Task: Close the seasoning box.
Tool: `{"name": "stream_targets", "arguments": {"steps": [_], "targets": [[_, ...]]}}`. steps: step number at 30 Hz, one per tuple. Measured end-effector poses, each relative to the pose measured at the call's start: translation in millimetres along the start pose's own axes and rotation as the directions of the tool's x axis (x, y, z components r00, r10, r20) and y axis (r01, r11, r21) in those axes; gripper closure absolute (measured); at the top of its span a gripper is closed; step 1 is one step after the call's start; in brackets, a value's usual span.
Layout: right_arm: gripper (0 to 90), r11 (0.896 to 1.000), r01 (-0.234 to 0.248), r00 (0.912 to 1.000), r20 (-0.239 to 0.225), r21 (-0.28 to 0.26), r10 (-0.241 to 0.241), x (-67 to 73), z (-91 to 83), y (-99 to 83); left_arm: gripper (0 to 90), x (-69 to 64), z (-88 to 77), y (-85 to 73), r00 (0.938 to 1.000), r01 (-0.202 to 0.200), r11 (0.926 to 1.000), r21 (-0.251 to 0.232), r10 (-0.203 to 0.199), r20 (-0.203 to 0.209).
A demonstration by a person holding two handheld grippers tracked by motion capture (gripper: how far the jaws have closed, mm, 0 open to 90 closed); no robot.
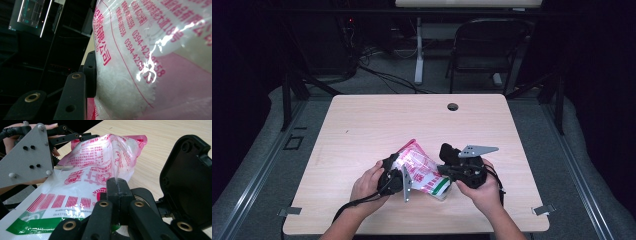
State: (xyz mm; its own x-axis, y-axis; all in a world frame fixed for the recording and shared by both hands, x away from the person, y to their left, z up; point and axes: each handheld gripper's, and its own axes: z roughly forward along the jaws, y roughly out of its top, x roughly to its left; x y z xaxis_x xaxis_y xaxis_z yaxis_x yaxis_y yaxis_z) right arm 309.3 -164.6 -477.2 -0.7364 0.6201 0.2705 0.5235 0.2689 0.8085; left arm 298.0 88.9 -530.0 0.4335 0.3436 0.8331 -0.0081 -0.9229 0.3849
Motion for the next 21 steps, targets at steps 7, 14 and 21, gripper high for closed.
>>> {"name": "stream_targets", "arguments": {"steps": [7, 14, 21], "targets": [[90.0, 1.000, -0.002, 1.0000, 0.002, 0.002, 0.002, 0.1, -2.1, -0.5, 62.8, 2.1, 0.2, 1.6, 0.9999, -0.012, 0.9999, -0.006, 0.012, -0.005], [90.0, 0.999, -0.041, 0.9991, -0.015, -0.017, 0.041, -4.7, -3.7, 2.0, 62.8, 11.8, 2.8, 3.8, 0.9980, 0.021, 0.9998, 0.000, -0.021, 0.060], [90.0, 0.998, -0.053, 0.9985, -0.015, -0.022, 0.052, -6.4, -3.8, 1.5, 62.8, 12.7, 3.2, 6.7, 0.9995, -0.011, 0.9999, -0.002, 0.011, 0.029]]}}
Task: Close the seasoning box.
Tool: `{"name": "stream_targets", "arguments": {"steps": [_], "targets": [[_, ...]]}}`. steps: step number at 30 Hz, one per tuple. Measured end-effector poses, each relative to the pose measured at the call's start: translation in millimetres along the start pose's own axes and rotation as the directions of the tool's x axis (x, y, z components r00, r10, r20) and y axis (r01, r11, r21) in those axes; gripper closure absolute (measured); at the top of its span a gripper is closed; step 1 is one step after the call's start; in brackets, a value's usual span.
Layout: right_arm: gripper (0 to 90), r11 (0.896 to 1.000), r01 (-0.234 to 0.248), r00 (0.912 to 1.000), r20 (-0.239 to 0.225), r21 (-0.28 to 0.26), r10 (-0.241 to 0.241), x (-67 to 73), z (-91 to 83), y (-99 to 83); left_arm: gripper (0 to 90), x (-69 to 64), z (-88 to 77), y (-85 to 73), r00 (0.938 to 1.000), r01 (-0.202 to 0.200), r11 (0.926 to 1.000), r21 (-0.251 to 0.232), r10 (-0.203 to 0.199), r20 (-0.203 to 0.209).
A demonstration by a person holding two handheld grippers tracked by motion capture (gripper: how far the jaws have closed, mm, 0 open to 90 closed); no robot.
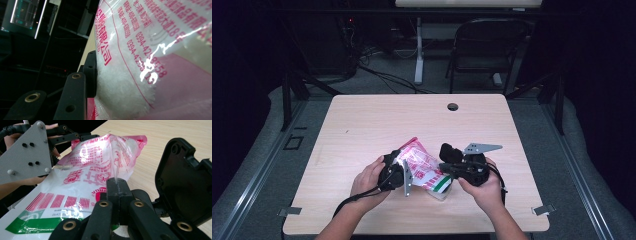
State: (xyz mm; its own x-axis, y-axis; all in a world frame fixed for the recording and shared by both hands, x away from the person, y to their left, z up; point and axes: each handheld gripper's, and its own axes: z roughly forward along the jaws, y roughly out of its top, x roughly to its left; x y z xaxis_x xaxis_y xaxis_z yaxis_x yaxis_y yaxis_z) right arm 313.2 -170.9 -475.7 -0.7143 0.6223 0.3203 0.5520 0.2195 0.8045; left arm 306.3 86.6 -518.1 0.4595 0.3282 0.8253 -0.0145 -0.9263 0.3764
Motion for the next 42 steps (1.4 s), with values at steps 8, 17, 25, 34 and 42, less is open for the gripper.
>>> {"name": "stream_targets", "arguments": {"steps": [8, 17, 25, 34, 42], "targets": [[90.0, 0.999, 0.024, 0.9997, 0.006, 0.030, -0.024, 0.9, 0.9, -4.3, 62.8, -3.4, -2.8, 0.7, 0.9960, -0.053, 0.9986, 0.000, 0.052, -0.072], [90.0, 0.998, 0.030, 0.9995, 0.010, 0.053, -0.031, 1.6, 2.9, -11.5, 62.9, -7.4, -3.1, 0.5, 0.9939, -0.067, 0.9977, -0.006, 0.066, -0.089], [90.0, 0.997, 0.042, 0.9989, 0.016, 0.063, -0.043, 1.6, 3.4, -13.8, 63.0, -8.5, -3.6, 1.3, 0.9923, -0.076, 0.9971, -0.005, 0.075, -0.098], [90.0, 0.997, 0.042, 0.9988, 0.022, 0.071, -0.044, 0.3, 3.7, -15.4, 63.0, -7.9, -4.5, 3.3, 0.9906, -0.078, 0.9969, -0.009, 0.077, -0.113], [90.0, 0.997, 0.036, 0.9989, 0.028, 0.072, -0.038, -1.4, 4.7, -16.9, 63.1, -6.6, -4.6, 5.5, 0.9864, -0.104, 0.9946, -0.008, 0.102, -0.129]]}}
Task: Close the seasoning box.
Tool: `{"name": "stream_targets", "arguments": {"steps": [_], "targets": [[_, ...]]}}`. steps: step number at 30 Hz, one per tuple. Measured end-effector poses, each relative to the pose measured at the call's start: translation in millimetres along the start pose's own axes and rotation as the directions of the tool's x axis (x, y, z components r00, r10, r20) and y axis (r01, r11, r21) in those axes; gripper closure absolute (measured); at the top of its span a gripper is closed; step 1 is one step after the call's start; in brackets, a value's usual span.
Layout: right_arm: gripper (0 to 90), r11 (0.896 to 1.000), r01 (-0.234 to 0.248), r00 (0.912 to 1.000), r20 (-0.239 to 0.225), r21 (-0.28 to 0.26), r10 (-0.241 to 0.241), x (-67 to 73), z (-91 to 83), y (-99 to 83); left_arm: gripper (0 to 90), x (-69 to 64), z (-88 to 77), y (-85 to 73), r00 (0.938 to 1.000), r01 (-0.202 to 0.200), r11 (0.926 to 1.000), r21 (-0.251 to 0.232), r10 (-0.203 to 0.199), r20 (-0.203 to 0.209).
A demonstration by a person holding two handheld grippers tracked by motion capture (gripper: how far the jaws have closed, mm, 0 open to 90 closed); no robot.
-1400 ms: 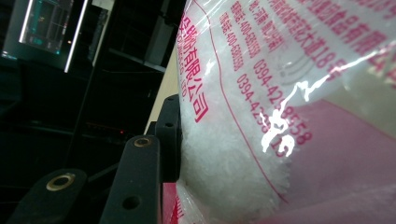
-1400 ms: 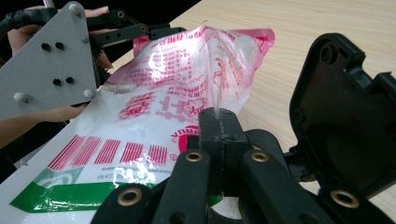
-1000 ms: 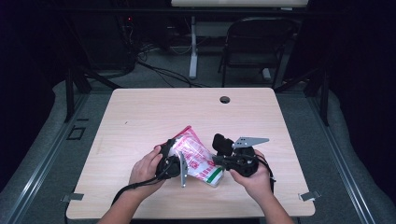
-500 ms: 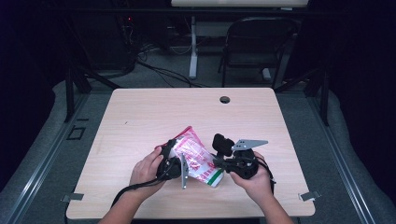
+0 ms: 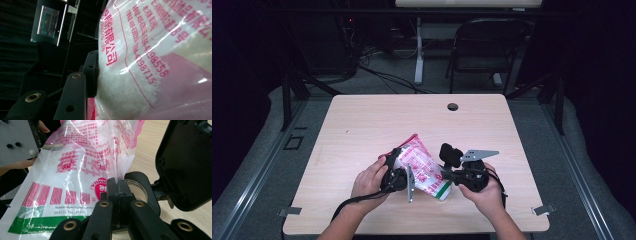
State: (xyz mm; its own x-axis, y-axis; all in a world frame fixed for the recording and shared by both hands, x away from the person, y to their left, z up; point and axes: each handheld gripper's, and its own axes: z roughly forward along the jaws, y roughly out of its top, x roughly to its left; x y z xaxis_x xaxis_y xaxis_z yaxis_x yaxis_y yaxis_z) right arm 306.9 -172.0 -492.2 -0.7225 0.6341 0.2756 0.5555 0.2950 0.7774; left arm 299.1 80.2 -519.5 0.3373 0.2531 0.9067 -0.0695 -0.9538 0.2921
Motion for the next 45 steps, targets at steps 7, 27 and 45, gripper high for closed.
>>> {"name": "stream_targets", "arguments": {"steps": [7, 27, 45], "targets": [[90.0, 1.000, 0.004, 1.0000, 0.005, 0.010, -0.004, -1.6, 0.1, -0.6, 63.2, 0.4, -0.1, 0.8, 0.9999, -0.016, 0.9999, 0.000, 0.016, -0.004], [90.0, 1.000, -0.002, 1.0000, 0.001, 0.015, 0.002, -2.7, 2.1, -2.4, 63.2, 2.4, -1.2, 2.3, 0.9980, -0.062, 0.9981, 0.001, 0.062, -0.012], [90.0, 1.000, -0.004, 1.0000, 0.005, 0.016, 0.004, -4.3, 3.6, -4.6, 63.2, 4.5, -3.8, 4.1, 0.9932, -0.112, 0.9937, 0.000, 0.112, -0.029]]}}
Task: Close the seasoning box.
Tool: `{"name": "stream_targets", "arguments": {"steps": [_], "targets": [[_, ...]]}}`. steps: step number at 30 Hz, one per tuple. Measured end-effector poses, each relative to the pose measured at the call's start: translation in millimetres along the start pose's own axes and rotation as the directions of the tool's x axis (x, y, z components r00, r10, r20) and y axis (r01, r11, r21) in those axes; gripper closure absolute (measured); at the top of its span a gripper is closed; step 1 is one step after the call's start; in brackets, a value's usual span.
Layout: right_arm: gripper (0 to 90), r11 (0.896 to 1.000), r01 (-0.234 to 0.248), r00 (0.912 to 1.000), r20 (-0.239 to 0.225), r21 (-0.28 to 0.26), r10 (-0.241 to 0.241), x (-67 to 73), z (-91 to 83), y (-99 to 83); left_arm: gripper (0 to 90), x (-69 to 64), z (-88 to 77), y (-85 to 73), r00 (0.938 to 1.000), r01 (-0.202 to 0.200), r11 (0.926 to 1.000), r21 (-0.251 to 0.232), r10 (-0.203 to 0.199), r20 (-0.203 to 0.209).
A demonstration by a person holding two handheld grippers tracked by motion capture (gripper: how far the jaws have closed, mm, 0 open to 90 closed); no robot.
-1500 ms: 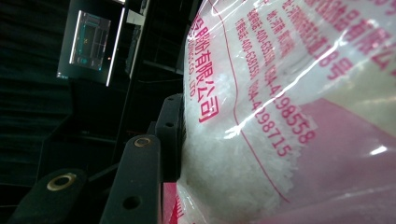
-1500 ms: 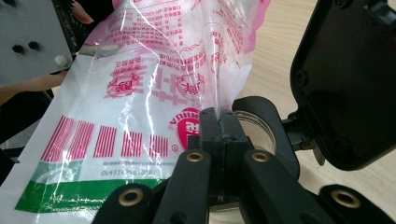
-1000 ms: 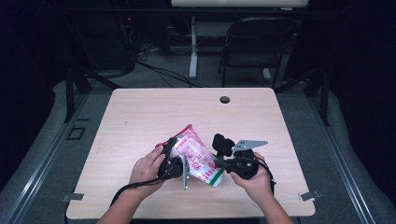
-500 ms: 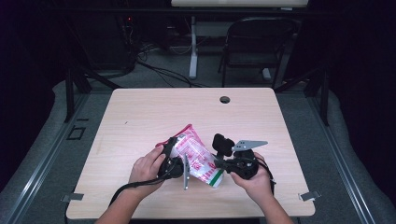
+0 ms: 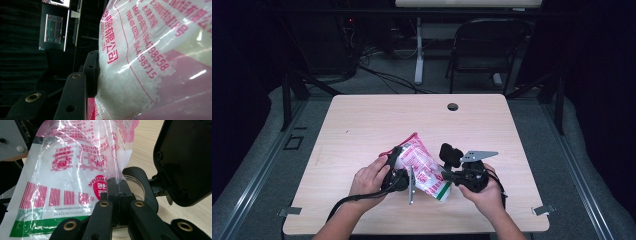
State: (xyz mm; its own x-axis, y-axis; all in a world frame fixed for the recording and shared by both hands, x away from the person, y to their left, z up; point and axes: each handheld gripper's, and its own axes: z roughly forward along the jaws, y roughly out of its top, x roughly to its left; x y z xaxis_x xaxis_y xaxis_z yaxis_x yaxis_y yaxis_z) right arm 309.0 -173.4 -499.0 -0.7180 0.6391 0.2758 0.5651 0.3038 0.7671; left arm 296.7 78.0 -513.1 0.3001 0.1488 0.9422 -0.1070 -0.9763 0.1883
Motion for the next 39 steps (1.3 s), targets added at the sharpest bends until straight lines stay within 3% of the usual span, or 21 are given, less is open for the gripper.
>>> {"name": "stream_targets", "arguments": {"steps": [13, 39], "targets": [[90.0, 1.000, 0.009, 0.9999, 0.008, 0.016, -0.009, 0.2, 2.9, -1.8, 63.3, 0.5, -2.6, 0.8, 0.9993, -0.033, 0.9994, 0.002, 0.033, -0.015], [90.0, 1.000, 0.006, 1.0000, 0.008, 0.019, -0.006, -1.9, 1.8, -3.0, 63.3, 5.4, -5.7, 7.0, 0.9972, -0.055, 0.9985, -0.006, 0.054, -0.052]]}}
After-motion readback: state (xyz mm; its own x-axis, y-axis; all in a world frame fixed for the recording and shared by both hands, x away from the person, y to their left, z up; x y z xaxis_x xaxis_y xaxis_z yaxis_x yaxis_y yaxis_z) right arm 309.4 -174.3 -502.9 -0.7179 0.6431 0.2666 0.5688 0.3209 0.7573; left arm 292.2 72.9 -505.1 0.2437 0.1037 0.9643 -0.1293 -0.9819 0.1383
